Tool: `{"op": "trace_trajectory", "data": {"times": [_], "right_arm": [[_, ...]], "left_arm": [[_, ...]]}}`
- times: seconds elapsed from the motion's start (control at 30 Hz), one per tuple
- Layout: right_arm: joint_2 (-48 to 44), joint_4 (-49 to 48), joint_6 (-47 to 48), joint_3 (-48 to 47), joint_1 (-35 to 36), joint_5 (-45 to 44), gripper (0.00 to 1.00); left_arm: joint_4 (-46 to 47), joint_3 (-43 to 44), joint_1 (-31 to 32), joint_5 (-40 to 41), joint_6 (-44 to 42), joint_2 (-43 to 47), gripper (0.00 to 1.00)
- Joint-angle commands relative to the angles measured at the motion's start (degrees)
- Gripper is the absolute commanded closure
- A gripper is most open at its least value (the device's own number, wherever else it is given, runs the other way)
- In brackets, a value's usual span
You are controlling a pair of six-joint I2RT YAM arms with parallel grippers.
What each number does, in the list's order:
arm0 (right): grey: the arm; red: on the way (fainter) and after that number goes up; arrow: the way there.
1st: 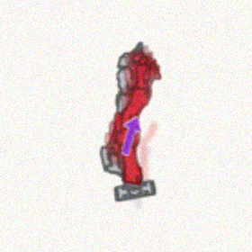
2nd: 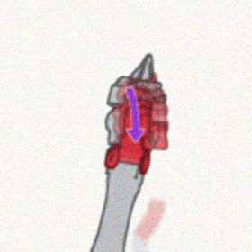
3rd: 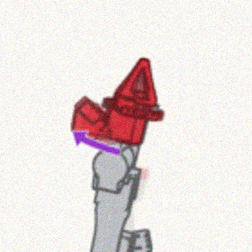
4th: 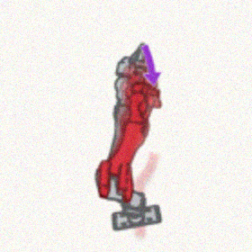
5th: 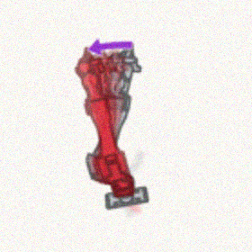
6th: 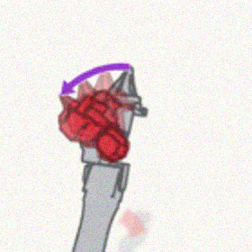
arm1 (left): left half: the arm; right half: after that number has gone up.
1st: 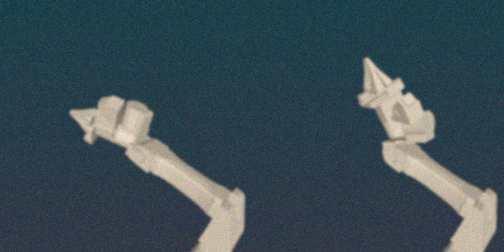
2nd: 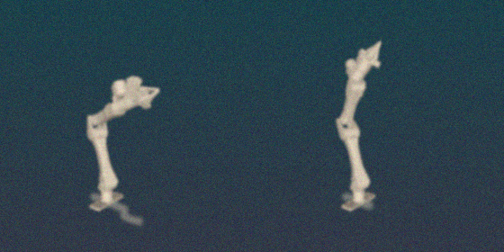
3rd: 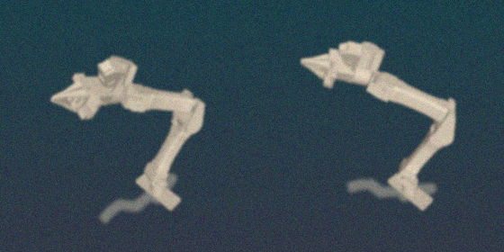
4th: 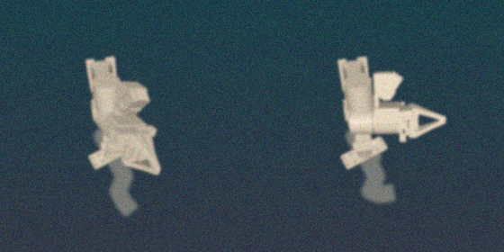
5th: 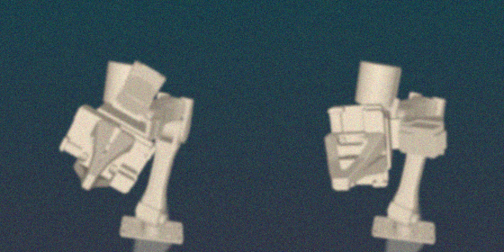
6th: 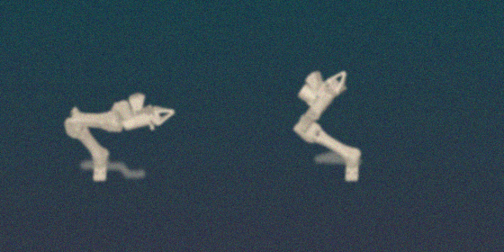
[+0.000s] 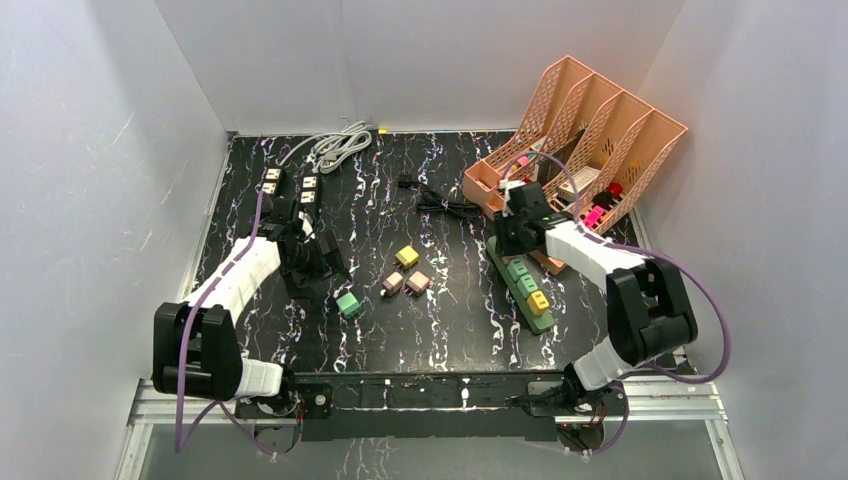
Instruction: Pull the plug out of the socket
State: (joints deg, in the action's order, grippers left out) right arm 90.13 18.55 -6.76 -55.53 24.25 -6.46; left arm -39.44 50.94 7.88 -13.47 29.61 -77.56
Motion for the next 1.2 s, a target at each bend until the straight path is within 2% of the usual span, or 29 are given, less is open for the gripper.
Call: {"op": "trace_trajectory", "data": {"times": [0.0,0.07,0.1,0.13,0.2,0.23,0.3,0.33,0.37,0.4,0.43,0.47,0.5,0.53,0.57,0.6,0.63,0.67,0.7,0.73,0.77,0.83,0.9,1.03,1.17], "right_arm": [[-6.7,-4.9,-4.2,-0.1,-4.3,8.6,1.0],[-3.6,1.3,-2.4,-3.9,-0.3,-11.1,1.0],[-2.8,1.6,-1.0,-4.2,1.0,-16.4,1.0],[-3.6,-0.1,-0.5,-3.7,-0.1,-12.1,1.0],[-9.3,-9.9,-4.7,1.3,-5.3,13.7,1.0],[-11.1,-10.8,-7.9,1.6,-5.4,12.1,1.0],[-8.3,-1.2,-5.2,-4.6,1.2,-10.5,1.0],[-5.1,2.7,-1.9,-8.1,3.0,-12.3,1.0],[-4.4,3.7,1.5,-9.6,1.2,-1.2,1.0],[-5.4,1.4,2.5,-8.9,-1.9,24.3,1.0],[-7.6,-5.9,-2.6,-5.8,-3.6,31.9,1.0],[-9.1,-10.5,-7.4,-3.6,-3.8,28.8,1.0],[-9.0,-8.6,-10.4,-4.5,-2.7,15.6,1.0],[-7.4,-2.1,-11.7,-7.6,0.4,-3.3,1.0],[-4.9,3.2,-10.0,-10.7,3.7,-16.6,1.0],[-2.6,6.4,-6.5,-13.0,6.5,-22.1,1.0],[-1.6,7.0,-2.4,-14.1,7.1,-14.8,1.0],[-2.4,5.9,0.8,-13.9,5.8,-1.8,1.0],[-5.0,2.3,0.5,-12.1,3.9,8.7,1.0],[-7.9,-3.3,-3.3,-9.3,2.5,12.3,1.0],[-9.8,-6.8,-6.8,-7.6,2.0,9.9,1.0],[-8.7,-4.4,-8.4,-9.9,2.1,7.3,1.0],[-6.1,-0.2,-7.4,-13.5,2.1,9.0,1.0],[-6.4,-2.3,-6.9,-13.0,2.1,11.7,1.0],[-6.7,-2.5,-6.9,-13.6,2.1,15.9,1.0]], "left_arm": [[-1.0,-0.9,-0.1,-0.8,-0.2,1.6,0.02],[-0.6,-1.1,-0.1,-1.3,0.1,1.7,0.02],[-0.4,-1.2,-0.1,-1.5,0.3,1.7,0.02],[-0.1,-1.2,-0.1,-1.8,0.4,1.6,0.02],[0.0,-0.9,-0.1,-2.1,0.4,1.3,0.02],[0.0,-0.8,-0.1,-2.1,0.2,1.3,0.02],[-0.1,-0.5,-0.1,-2.2,0.1,1.5,0.02],[-0.1,-0.5,-0.1,-2.2,0.2,1.6,0.02],[0.0,-0.5,-0.1,-2.3,0.3,1.7,0.02],[0.3,-0.5,-0.1,-2.7,0.3,1.6,0.02],[0.7,-0.6,-0.1,-3.1,0.3,1.5,0.02],[1.3,-0.6,-0.1,-4.3,-0.1,1.4,0.02],[1.6,-0.3,-0.1,-5.8,-0.6,1.5,0.02],[2.3,0.0,-0.1,-8.0,-0.9,1.8,0.02],[3.5,0.3,0.1,-10.1,-1.2,2.9,0.02],[5.2,0.3,0.7,-11.6,-1.2,4.1,0.02],[7.1,0.6,1.4,-12.3,-1.1,5.4,0.02],[8.8,1.1,2.6,-12.8,-1.2,6.5,0.02],[10.8,1.5,3.8,-13.5,-1.3,7.2,0.02],[12.7,1.9,5.1,-14.3,-1.6,7.6,0.02],[14.8,2.3,6.7,-15.1,-1.6,7.8,0.02],[19.5,3.2,10.4,-15.5,-1.0,7.3,0.02],[25.4,3.1,15.1,-14.4,0.6,5.9,0.02],[38.6,4.4,24.8,-10.8,2.3,-1.3,0.02],[53.5,4.7,30.9,-7.2,1.6,-9.9,0.02]]}}
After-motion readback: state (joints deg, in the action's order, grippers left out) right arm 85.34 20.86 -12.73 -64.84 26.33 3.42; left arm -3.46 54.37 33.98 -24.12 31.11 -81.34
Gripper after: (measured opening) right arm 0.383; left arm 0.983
